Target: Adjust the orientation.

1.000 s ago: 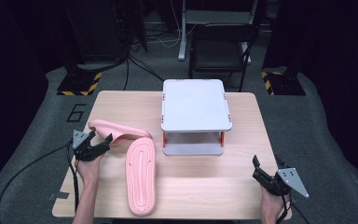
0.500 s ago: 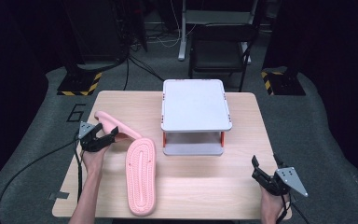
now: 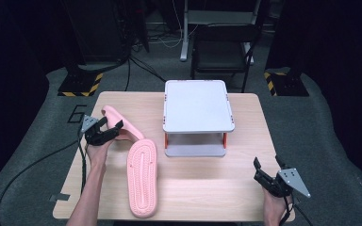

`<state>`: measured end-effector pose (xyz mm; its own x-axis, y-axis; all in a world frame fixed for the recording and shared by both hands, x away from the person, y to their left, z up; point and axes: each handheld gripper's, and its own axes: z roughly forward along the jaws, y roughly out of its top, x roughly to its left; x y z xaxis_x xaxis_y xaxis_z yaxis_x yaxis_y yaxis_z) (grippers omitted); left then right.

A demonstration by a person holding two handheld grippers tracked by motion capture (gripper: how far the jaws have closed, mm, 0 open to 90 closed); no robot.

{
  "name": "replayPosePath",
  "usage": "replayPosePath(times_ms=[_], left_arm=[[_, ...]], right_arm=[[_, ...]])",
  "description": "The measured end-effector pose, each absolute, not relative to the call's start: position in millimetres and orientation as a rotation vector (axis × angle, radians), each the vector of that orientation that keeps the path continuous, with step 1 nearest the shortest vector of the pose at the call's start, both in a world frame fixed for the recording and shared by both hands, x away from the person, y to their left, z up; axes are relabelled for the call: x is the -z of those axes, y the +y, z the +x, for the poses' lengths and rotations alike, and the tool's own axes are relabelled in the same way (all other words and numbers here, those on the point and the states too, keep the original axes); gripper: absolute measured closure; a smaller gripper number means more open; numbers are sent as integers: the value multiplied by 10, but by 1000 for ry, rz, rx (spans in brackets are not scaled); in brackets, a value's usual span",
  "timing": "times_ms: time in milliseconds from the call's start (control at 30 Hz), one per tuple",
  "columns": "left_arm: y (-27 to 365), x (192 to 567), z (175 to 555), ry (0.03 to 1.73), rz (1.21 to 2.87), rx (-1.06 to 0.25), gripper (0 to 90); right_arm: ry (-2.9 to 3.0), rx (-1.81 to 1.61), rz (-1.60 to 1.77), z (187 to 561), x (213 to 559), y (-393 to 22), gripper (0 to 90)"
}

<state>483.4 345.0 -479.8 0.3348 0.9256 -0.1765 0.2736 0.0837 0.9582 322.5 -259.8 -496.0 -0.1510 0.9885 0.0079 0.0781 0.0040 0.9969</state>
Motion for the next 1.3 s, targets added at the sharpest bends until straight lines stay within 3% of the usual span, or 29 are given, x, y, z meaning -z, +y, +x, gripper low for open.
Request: replayPosePath(times_ms=[500, 867, 1300], left_arm=[[3253, 4812, 4865, 1007, 1461, -653, 173], [3323, 4743, 4806, 1073, 1497, -713, 174], [3880, 4910, 4425, 1256, 1415, -775, 176]], right_arm=[[1395, -1283, 1194, 3233, 4966, -2590, 183], [1398, -1287, 1207, 3241, 4977, -2610, 183], [1395, -1297, 1218, 3246, 4977, -2610, 183]])
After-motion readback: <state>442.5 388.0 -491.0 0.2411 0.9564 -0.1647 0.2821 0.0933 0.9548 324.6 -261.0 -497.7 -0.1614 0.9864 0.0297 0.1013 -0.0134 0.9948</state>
